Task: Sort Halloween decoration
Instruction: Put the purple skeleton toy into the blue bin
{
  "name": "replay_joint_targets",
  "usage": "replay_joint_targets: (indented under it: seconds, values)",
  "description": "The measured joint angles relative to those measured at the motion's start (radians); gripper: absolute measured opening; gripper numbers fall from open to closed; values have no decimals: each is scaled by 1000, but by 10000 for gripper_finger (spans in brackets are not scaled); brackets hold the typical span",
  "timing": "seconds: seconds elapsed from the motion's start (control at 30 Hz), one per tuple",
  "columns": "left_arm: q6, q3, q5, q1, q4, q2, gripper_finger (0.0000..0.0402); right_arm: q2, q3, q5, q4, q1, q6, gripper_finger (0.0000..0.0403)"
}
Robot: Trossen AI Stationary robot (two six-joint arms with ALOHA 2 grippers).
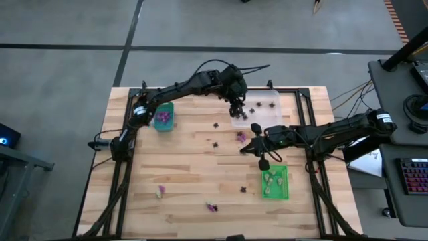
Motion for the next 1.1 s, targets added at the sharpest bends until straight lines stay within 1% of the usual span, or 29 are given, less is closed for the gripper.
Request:
replay_joint_targets:
  seconds: [0.1,0.17,0.4,0.47,0.53,0.67,0.73,0.9,1.0,1.1]
  values:
    - [-23,-115,0,0,35,-74,192,0,0,-1,2,29,0,9]
    - [-52,-229,-1,-1,80,-138,192,0,0,-1,9,48,0,9]
    - [-150,-638,-4,-53,337,-410,191,0,0,0,18,74,44,9]
    - [-175,-737,-33,-76,385,-481,191,0,0,10,20,74,79,9]
    - [-181,-830,-77,-101,430,-547,191,0,0,43,19,74,114,9]
    - [-182,-999,-113,-162,519,-668,191,8,13,65,8,69,178,9]
    - [-184,-1078,-118,-192,578,-721,191,20,30,82,-7,68,212,9]
    - [-197,-1245,-135,-273,700,-834,191,84,113,82,-111,44,301,9]
    - [-243,-1318,-204,-316,735,-886,191,134,163,82,-168,26,341,9]
    - [-288,-1369,-287,-351,736,-941,191,189,220,81,-242,9,380,9]
